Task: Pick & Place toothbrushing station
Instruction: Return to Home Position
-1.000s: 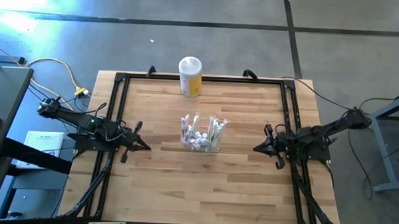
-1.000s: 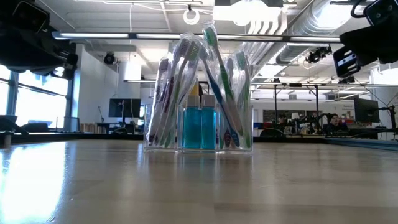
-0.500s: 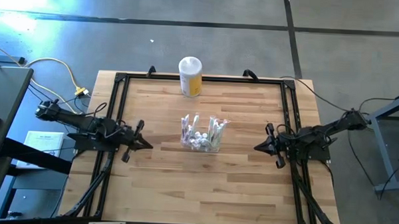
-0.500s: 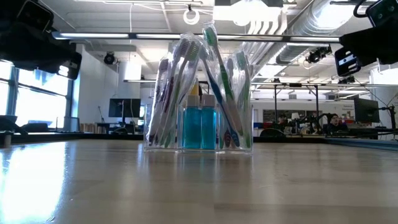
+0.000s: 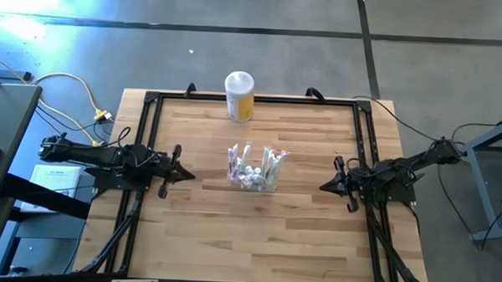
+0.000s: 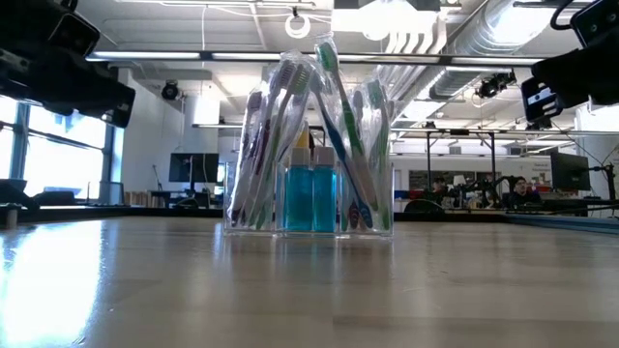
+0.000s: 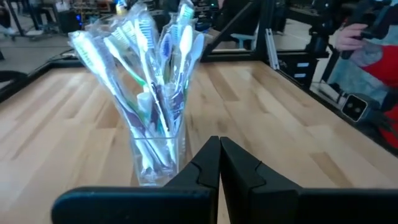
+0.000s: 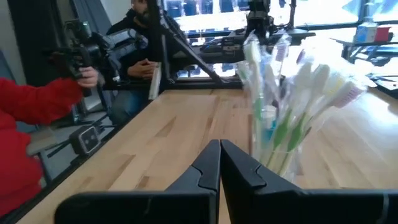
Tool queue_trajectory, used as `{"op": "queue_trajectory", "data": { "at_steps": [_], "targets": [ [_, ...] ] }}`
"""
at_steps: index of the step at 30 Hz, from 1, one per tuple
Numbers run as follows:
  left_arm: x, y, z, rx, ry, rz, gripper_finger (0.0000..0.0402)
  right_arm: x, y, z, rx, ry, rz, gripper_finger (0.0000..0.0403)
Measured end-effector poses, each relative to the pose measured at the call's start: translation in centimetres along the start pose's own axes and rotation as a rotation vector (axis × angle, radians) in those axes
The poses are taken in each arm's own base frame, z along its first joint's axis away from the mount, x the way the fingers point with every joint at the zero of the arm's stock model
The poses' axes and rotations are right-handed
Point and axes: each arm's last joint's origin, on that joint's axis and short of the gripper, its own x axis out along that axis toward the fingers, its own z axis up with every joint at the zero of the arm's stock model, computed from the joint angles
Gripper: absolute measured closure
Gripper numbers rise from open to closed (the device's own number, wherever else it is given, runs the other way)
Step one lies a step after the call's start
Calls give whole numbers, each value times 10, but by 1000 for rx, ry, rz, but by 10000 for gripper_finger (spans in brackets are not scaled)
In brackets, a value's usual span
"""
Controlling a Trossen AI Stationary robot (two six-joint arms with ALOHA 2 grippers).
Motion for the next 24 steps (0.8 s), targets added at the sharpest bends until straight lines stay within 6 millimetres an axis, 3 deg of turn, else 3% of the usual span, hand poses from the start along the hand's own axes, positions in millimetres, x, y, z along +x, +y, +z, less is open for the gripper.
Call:
{"op": "queue_trajectory", "data": {
  "at_steps": [8,24],
  "targets": [
    [0,1,0,147,3,12,396,0,-1,1,-27,-8,-51,401],
    [0,1,0,146,4,14,396,3,-1,-3,-29,37,-56,401]
  ]
}}
